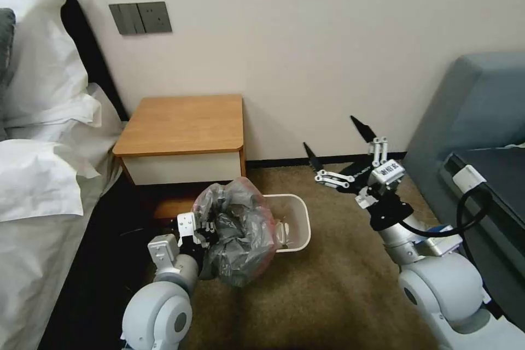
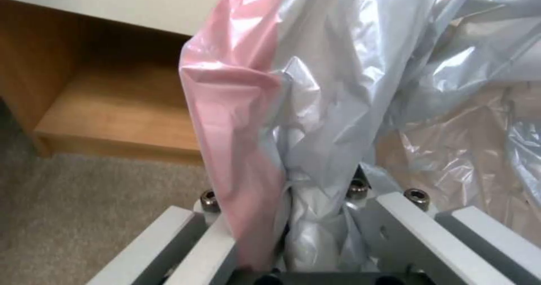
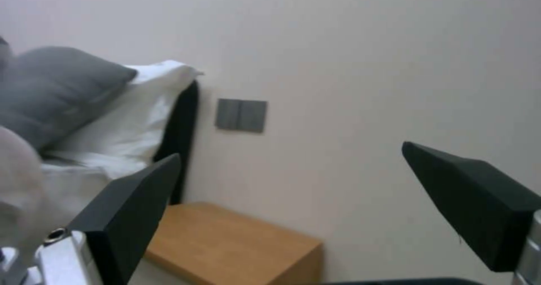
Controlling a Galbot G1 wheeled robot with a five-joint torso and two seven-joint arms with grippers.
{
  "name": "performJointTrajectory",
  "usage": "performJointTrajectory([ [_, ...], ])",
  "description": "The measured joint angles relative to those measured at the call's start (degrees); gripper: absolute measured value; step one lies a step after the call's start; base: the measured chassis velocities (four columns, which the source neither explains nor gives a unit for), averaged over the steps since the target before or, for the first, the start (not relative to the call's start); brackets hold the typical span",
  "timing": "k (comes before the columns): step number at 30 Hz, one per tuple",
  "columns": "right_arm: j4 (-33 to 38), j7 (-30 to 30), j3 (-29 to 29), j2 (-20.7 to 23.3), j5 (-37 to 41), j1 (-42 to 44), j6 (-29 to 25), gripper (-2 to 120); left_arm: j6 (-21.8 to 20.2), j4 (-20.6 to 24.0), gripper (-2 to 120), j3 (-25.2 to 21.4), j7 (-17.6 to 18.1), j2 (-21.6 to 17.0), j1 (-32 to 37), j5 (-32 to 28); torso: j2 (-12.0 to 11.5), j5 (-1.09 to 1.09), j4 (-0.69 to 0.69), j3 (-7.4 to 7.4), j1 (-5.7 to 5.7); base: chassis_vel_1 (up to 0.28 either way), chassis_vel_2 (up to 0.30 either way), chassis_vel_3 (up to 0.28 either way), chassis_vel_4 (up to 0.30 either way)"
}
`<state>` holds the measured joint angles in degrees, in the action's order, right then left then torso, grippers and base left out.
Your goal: Pick up the garbage bag from the table and place it over the trash can.
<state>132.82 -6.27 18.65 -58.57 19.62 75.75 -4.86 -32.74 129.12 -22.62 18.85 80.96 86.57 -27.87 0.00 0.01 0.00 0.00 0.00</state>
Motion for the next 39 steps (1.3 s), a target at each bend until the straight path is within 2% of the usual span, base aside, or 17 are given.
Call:
performJointTrajectory([
  [2, 0.9, 0.1, -1.1, 0.9, 1.9, 0.1, 1.1, 100, 0.1, -0.1, 5, 0.0, 0.0, 0.0, 0.0, 0.1, 0.0, 0.0, 0.0, 0.0, 0.0, 0.0, 0.0, 0.0, 0.0],
  [6, 2.9, -0.5, -5.2, 6.2, 9.0, 0.4, 6.8, 100, 0.5, -0.3, 5, 0.0, 0.0, 0.2, -0.3, 0.3, 0.0, 0.0, -0.01, 0.0, 0.0, 0.0, 0.0, 0.0, 0.0],
  [7, 2.9, -0.5, -5.2, 6.2, 9.0, 0.4, 6.8, 100, 0.5, -0.3, 5, 0.0, 0.0, 0.2, -0.3, 0.3, 0.0, 0.0, -0.01, 0.0, 0.0, 0.0, 0.0, 0.0, 0.0],
  [10, 1.9, -2.3, -7.0, 11.2, 13.1, 0.1, 11.1, 100, 1.0, -0.3, 5, 0.0, -0.2, 0.3, -0.5, 0.8, 0.0, 0.0, -0.01, 0.0, 0.0, 0.0, 0.0, 0.0, 0.0],
  [15, 1.4, -2.3, -7.9, 12.8, 14.9, -0.4, 12.2, 100, 1.2, -0.2, 5, 0.0, -0.3, 0.3, -0.5, 0.9, 0.0, 0.0, 0.0, 0.0, 0.0, 0.0, 0.0, 0.0, 0.0],
  [18, 1.6, 0.7, -10.8, 15.2, 23.3, -3.1, 17.4, 100, 1.9, 0.2, 5, 0.0, -0.6, 0.1, -0.4, 1.8, 0.0, 0.0, 0.0, 0.0, 0.0, 0.0, 0.0, 0.0, 0.0],
  [24, 1.7, 6.7, -13.0, 15.5, 33.6, -7.6, 25.3, 100, 2.7, 1.0, 5, 0.2, -1.0, -0.2, -0.1, 2.9, 0.0, -0.01, -0.01, 0.0, 0.0, 0.0, 0.0, 0.0, 0.0],
  [27, 1.6, 12.3, -15.2, 15.0, 38.7, -11.2, 29.9, 100, 3.6, 1.1, 5, 0.4, -1.5, -0.2, 0.1, 4.2, 0.0, -0.01, -0.01, 0.0, 0.0, 0.0, 0.0, 0.0, 0.0],
  [28, 1.6, 12.3, -15.2, 15.0, 38.7, -11.2, 29.9, 100, 3.6, 1.1, 5, 0.4, -1.5, -0.2, 0.1, 4.2, 0.0, -0.01, -0.01, 0.0, 0.0, 0.0, 0.0, 0.0, 0.0],
  [35, -1.2, 22.7, -20.8, 13.2, 43.2, -17.2, 34.4, 100, 5.5, 1.4, 5, 0.8, -2.6, -0.1, 0.7, 6.1, 0.0, -0.01, 0.0, 0.0, 0.0, 0.0, 0.0, 0.0, 0.0],
  [39, -2.0, 25.2, -22.6, 12.5, 43.8, -18.8, 35.0, 100, 5.7, 1.4, 5, 0.8, -2.7, -0.1, 0.8, 6.2, 0.0, -0.01, 0.0, 0.0, 0.0, 0.0, 0.0, 0.0, 0.0],
])
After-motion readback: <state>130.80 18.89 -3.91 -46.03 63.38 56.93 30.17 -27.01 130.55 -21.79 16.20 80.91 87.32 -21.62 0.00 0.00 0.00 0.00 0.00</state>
